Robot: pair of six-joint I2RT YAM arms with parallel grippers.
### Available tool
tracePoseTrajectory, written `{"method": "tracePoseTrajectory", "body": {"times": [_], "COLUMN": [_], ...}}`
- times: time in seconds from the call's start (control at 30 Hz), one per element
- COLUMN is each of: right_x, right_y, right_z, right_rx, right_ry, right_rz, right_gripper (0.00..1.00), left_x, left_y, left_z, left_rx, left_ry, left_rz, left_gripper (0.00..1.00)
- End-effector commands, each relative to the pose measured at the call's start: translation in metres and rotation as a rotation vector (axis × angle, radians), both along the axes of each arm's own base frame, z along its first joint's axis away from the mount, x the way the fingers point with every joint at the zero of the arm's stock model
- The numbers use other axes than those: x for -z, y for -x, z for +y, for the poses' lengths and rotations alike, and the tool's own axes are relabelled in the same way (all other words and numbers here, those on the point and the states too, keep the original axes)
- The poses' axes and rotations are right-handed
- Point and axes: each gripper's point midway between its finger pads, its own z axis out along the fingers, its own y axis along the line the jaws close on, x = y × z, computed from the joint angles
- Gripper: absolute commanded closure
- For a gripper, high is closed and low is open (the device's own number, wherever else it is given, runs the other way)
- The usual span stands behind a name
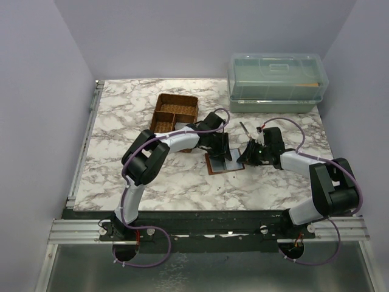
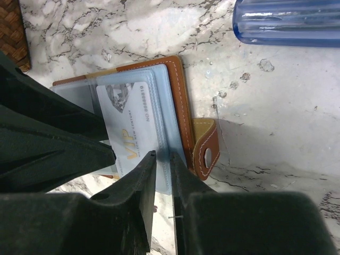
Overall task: Put the credit cards into the card holder
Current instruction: Insert the credit card into the card holder.
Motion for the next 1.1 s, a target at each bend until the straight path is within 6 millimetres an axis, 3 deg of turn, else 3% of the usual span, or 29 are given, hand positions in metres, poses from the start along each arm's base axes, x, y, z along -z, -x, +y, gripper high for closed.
{"method": "tracePoseTrajectory", "body": {"times": [0.0,0.17,0.43,0.8,0.9,1.07], "right_x": [0.007,0.001,-0.002,-0.005,-0.007,-0.011], "right_y": [0.011,0.008,0.009,0.01,0.009,0.008], "right_z": [-0.003,-0.002,0.0,-0.002,0.0,0.005], "right_rx": [-0.003,-0.008,-0.016,-0.007,-0.013,-0.02], "right_ry": [0.021,0.01,0.0,0.001,-0.008,-0.046], "right_rz": [0.021,-0.019,-0.031,-0.047,-0.05,-0.05], "right_gripper": [0.77,0.7,0.68,0.66,0.66,0.63], "left_x": [0.001,-0.005,-0.008,-0.028,-0.03,-0.026], "left_y": [0.01,0.007,0.015,0.009,0.009,0.005], "left_z": [0.008,0.005,-0.015,0.012,0.01,-0.001], "left_rx": [0.029,0.04,0.07,0.053,0.059,0.065], "left_ry": [-0.012,-0.003,0.063,0.011,0.022,0.053], "left_rz": [0.034,0.009,0.066,-0.031,-0.027,0.003], "left_gripper": [0.58,0.65,0.64,0.55,0.62,0.87]}}
